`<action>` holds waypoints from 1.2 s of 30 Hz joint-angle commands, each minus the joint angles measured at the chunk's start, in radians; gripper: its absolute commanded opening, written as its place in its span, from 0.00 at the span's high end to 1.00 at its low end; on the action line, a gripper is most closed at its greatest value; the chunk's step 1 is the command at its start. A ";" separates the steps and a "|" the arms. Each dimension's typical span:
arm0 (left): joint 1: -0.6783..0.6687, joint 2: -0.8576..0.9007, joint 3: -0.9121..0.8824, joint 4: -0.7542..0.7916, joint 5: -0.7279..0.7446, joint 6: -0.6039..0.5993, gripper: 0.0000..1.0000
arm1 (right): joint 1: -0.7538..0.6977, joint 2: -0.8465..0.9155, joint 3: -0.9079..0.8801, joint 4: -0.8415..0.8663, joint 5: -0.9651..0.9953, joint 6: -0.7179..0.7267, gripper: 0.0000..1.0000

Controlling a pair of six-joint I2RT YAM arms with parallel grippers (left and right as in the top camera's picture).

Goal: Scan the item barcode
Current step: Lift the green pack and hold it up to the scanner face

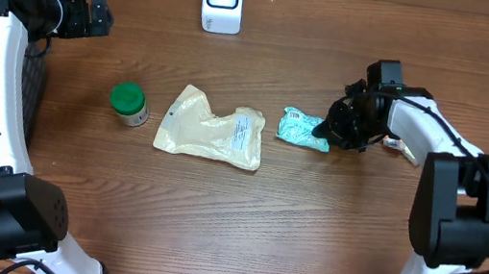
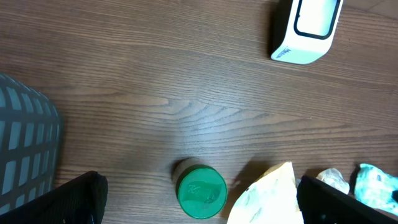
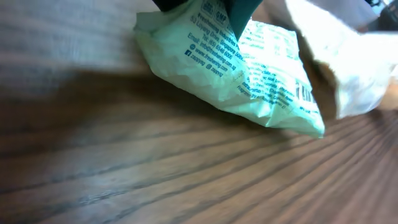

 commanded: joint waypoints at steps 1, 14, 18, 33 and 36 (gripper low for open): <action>0.000 -0.014 0.010 0.003 0.005 -0.006 0.00 | -0.004 -0.160 0.004 0.005 -0.083 -0.078 0.96; 0.000 -0.014 0.010 0.003 0.005 -0.006 0.00 | -0.002 -0.472 0.056 -0.148 -0.136 -0.086 0.96; 0.000 -0.014 0.010 0.003 0.005 -0.006 0.00 | 0.009 -0.478 0.073 -0.192 -0.136 -0.087 0.96; 0.000 -0.014 0.010 0.004 0.005 -0.006 0.01 | 0.139 -0.369 0.434 -0.415 0.101 -0.055 0.96; 0.000 -0.014 0.010 0.004 0.005 -0.006 0.00 | 0.182 -0.272 0.634 -0.499 0.168 -0.055 0.96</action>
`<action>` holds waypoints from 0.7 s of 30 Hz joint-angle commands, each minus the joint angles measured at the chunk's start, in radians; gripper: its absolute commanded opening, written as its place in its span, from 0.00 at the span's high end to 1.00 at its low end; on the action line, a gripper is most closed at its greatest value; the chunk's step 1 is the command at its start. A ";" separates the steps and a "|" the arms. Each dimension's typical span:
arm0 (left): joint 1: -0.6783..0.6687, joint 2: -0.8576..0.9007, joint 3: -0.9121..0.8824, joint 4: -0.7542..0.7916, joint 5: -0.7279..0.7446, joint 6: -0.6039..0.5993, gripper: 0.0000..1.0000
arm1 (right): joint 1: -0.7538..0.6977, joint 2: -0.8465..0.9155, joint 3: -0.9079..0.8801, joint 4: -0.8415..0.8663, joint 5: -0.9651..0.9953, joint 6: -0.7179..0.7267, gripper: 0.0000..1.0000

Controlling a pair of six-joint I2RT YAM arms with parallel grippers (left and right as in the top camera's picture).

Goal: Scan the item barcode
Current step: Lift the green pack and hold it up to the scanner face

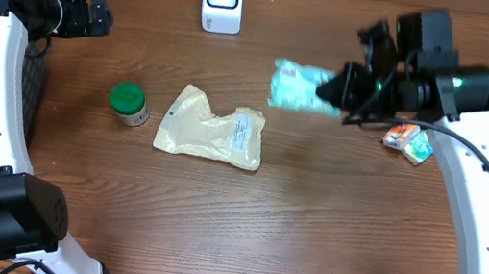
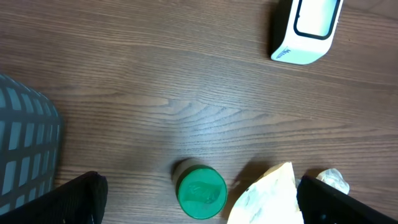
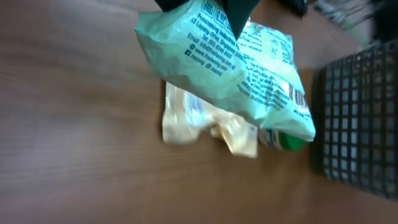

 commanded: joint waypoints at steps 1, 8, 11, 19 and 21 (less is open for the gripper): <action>0.000 -0.014 0.010 0.004 0.004 -0.006 0.00 | 0.055 0.127 0.262 -0.060 0.122 0.002 0.96; 0.000 -0.014 0.010 0.003 0.004 -0.006 0.01 | 0.144 0.384 0.630 -0.058 0.386 -0.042 0.96; 0.000 -0.014 0.010 0.003 0.004 -0.006 0.00 | 0.190 0.440 0.629 0.095 0.573 -0.126 0.96; 0.000 -0.014 0.010 0.003 0.004 -0.006 0.00 | 0.278 0.639 0.629 0.575 0.933 -0.409 0.96; 0.000 -0.014 0.010 0.003 0.004 -0.006 0.00 | 0.285 0.689 0.629 0.695 0.948 -0.532 0.96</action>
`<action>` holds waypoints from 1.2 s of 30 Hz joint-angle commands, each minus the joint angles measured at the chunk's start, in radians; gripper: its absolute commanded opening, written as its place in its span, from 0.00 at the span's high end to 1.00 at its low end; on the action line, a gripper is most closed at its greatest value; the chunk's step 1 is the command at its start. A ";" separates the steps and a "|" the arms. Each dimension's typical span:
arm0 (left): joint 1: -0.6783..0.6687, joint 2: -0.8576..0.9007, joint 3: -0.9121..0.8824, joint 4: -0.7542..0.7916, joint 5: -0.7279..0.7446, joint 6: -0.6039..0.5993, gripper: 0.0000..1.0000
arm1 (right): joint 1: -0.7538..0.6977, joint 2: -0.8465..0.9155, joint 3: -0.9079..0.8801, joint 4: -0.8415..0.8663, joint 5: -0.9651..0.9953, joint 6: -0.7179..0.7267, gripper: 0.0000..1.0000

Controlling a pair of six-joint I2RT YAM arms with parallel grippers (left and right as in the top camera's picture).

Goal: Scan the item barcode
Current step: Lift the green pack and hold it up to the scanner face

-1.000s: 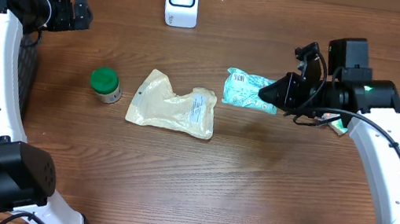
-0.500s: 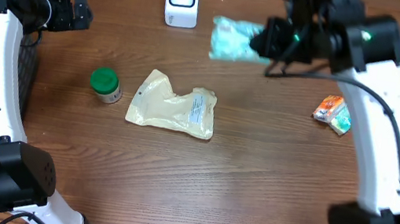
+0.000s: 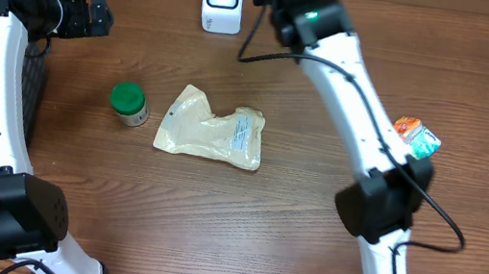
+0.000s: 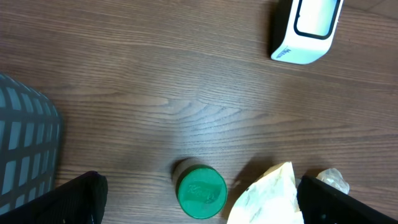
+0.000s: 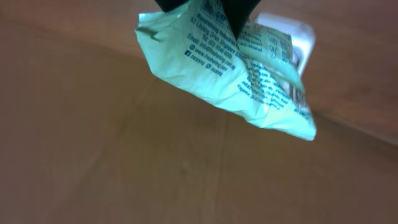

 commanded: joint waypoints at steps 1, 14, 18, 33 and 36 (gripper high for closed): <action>0.000 -0.014 0.010 0.003 0.005 -0.006 0.01 | 0.013 0.087 0.031 0.179 0.138 -0.325 0.96; 0.000 -0.014 0.010 0.003 0.005 -0.006 0.00 | 0.028 0.313 0.030 0.612 0.137 -0.918 0.96; 0.000 -0.014 0.010 0.004 0.005 -0.006 0.01 | 0.034 0.313 0.029 0.613 0.138 -0.919 0.96; 0.000 -0.014 0.010 0.004 0.005 -0.006 0.00 | 0.056 0.313 0.024 0.533 0.172 -1.002 0.96; 0.000 -0.014 0.010 0.004 0.005 -0.006 0.00 | 0.058 0.313 0.024 0.533 0.175 -1.002 0.96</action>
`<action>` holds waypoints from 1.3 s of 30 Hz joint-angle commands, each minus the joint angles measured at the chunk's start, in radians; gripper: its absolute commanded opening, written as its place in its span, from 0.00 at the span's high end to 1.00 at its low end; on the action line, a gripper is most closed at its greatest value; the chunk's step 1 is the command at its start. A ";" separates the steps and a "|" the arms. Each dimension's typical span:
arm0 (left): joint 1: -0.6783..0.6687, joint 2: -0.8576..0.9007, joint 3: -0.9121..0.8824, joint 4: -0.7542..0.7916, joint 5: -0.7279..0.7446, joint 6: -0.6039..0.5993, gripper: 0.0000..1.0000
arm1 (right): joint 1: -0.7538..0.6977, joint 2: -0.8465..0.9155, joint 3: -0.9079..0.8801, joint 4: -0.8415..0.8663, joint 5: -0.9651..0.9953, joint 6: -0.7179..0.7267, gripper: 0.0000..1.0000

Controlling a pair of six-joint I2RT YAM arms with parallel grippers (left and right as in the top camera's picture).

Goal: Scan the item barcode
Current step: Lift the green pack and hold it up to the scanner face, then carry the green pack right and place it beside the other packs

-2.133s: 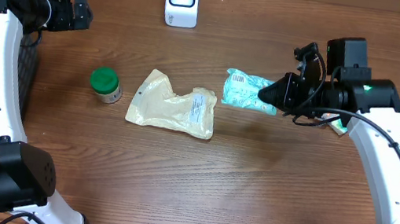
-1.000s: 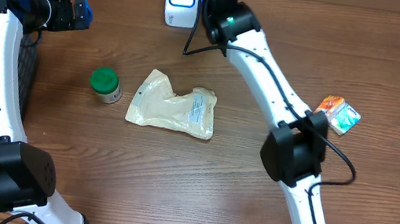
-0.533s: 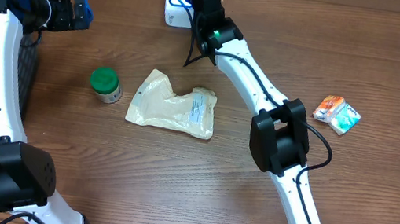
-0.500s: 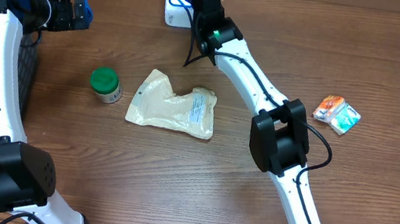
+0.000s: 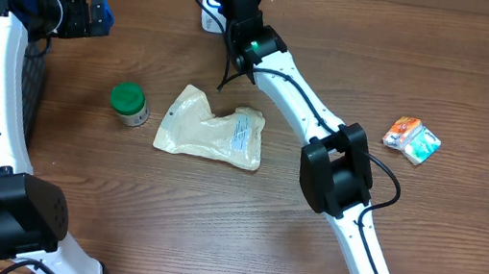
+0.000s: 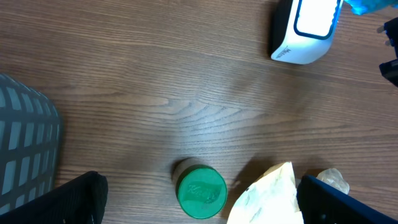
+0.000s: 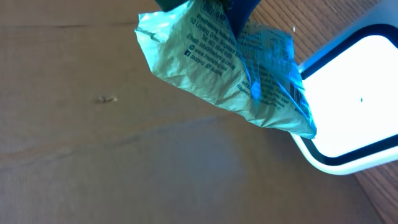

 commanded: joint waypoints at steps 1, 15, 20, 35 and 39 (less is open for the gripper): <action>0.000 -0.014 0.010 0.004 0.005 -0.006 0.00 | 0.002 -0.015 0.024 0.010 0.024 -0.008 0.96; 0.000 -0.014 0.010 0.003 0.005 -0.006 0.00 | 0.005 -0.095 0.024 -0.027 0.000 0.257 0.96; 0.000 -0.014 0.010 0.004 0.005 -0.006 0.00 | -0.025 -0.246 0.024 -0.232 -0.053 0.488 0.96; 0.000 -0.014 0.010 0.004 0.005 -0.006 0.00 | -0.307 -0.582 0.024 -1.296 -0.419 1.408 0.96; 0.000 -0.014 0.010 0.004 0.005 -0.006 0.00 | -0.385 -0.553 0.020 -1.431 -0.472 1.442 0.96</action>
